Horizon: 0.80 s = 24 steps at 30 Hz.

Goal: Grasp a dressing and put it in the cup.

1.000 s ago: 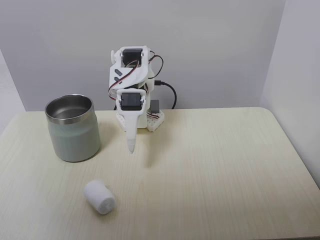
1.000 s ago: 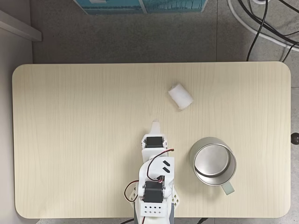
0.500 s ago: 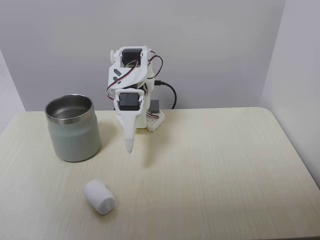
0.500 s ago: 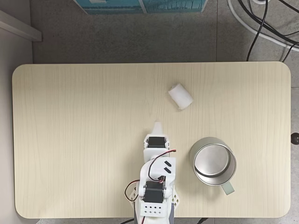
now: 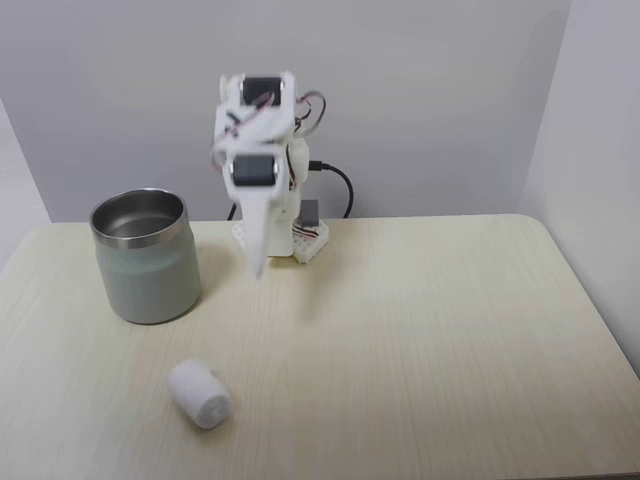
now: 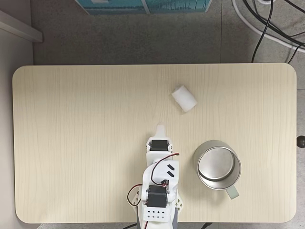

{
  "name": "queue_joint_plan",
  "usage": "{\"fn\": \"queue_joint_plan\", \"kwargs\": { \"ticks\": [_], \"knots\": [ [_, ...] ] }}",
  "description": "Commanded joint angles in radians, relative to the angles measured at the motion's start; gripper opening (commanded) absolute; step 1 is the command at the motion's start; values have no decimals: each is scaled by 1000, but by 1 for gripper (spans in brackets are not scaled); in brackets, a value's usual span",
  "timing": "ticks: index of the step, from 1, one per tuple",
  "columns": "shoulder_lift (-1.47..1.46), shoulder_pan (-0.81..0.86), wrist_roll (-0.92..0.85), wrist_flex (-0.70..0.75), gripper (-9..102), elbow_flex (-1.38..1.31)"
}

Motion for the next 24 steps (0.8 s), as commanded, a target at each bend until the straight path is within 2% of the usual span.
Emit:
{"fn": "queue_joint_plan", "kwargs": {
  "ticks": [1,8,13,21,24],
  "knots": [
    [140,-26,40,29,4,184],
    [538,25,202,97,21,454],
    [785,86,279,101,24,558],
    [1266,137,298,118,25,701],
    [1385,153,302,77,26,713]
  ]
}}
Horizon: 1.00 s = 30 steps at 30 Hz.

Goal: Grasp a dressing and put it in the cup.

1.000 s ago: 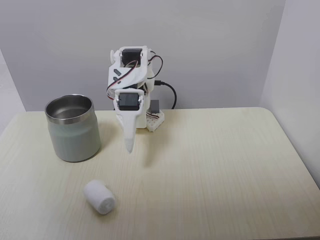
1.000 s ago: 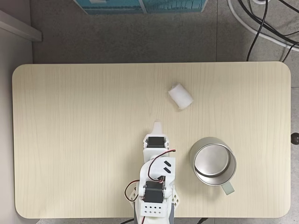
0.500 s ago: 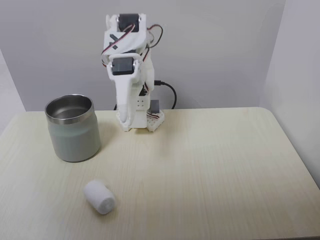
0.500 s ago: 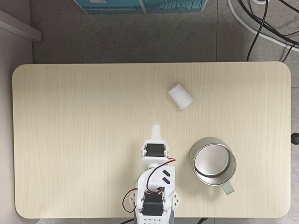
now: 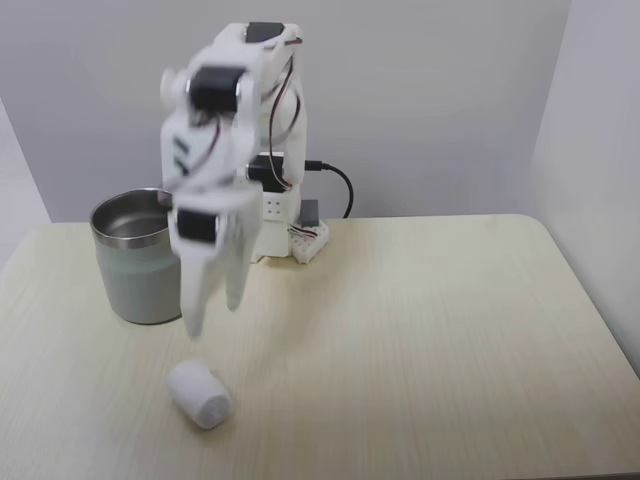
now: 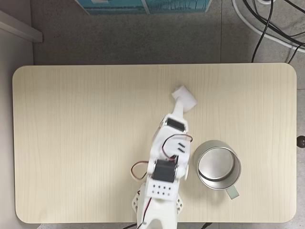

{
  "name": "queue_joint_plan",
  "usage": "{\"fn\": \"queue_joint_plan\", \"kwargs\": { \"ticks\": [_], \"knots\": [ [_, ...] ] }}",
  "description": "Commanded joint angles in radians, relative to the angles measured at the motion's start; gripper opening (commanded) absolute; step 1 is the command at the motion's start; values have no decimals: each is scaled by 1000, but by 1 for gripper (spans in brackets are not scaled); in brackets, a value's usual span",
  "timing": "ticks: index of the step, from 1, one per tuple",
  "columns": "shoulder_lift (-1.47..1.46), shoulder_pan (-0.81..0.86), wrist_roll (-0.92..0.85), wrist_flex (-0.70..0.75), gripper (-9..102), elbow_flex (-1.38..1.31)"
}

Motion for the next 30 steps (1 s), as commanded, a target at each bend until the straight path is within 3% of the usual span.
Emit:
{"fn": "queue_joint_plan", "kwargs": {
  "ticks": [1,19,30],
  "knots": [
    [109,26,8,-48,26,48],
    [466,87,-17,-146,25,173],
    [416,118,-64,-161,4,167]
  ]
}}
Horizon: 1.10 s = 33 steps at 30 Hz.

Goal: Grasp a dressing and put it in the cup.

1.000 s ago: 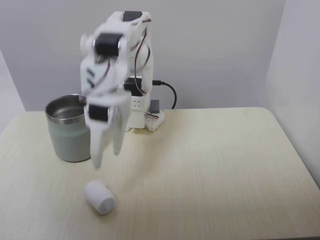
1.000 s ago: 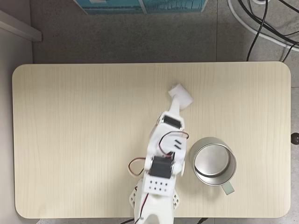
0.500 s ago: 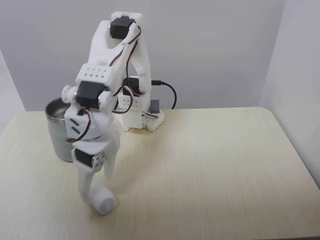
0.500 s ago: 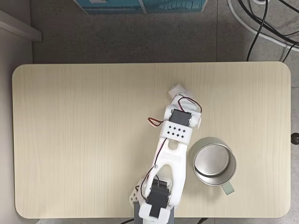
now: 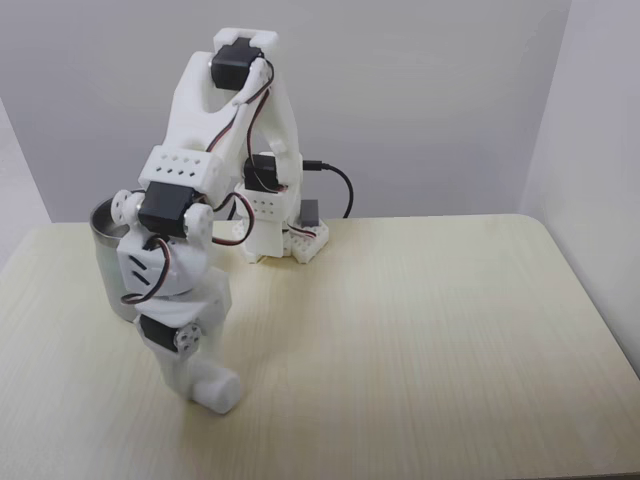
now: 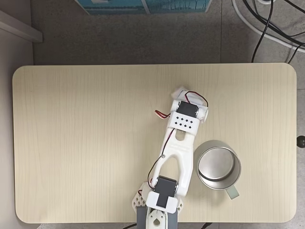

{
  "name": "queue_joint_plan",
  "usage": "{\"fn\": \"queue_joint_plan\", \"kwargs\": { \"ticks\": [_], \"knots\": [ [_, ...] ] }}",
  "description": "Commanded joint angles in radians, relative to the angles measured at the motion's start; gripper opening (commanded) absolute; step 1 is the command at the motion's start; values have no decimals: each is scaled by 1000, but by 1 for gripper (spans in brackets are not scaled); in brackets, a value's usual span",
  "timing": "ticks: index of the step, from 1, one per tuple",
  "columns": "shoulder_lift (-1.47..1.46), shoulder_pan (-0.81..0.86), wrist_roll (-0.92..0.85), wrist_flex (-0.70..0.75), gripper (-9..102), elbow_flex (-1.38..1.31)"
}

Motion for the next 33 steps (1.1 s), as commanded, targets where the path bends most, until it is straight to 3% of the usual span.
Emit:
{"fn": "queue_joint_plan", "kwargs": {
  "ticks": [1,7,19,33],
  "knots": [
    [-64,14,-20,0,2,29],
    [-195,20,-15,74,0,44],
    [-465,95,-25,423,0,291],
    [-549,379,-201,647,0,469]
  ]
}}
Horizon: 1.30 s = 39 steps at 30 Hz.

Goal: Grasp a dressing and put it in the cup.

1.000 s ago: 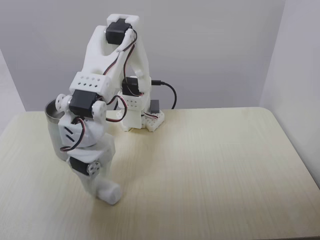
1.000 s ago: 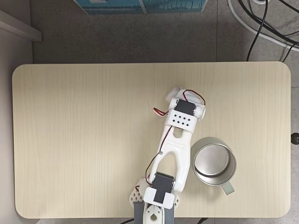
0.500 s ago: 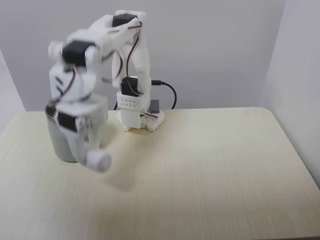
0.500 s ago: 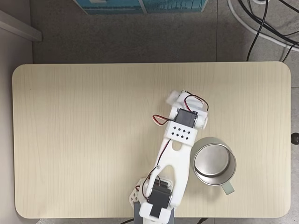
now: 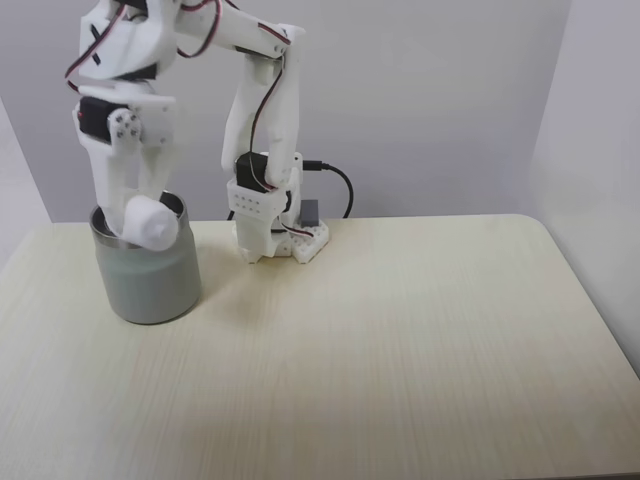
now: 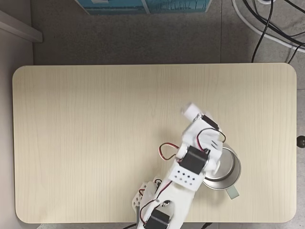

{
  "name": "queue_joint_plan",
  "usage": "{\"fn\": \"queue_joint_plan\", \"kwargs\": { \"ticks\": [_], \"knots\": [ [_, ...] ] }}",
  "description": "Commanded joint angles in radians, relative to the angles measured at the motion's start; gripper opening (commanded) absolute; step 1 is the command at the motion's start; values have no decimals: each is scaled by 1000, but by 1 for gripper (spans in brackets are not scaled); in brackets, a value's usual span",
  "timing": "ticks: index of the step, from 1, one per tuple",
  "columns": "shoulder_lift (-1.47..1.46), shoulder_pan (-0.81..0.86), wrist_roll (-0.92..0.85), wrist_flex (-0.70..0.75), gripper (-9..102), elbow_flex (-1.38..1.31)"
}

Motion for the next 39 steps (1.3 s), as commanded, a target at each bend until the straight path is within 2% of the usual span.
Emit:
{"fn": "queue_joint_plan", "kwargs": {
  "ticks": [1,14,23,33,35,37,39],
  "knots": [
    [-43,95,-67,32,0,43],
    [-132,413,-439,46,0,-43],
    [-213,462,-517,-91,0,-293],
    [-236,476,-538,-118,0,-362],
    [-236,485,-532,-121,3,-362],
    [-239,495,-515,-121,14,-362],
    [-241,509,-492,-120,21,-362]
  ]
}}
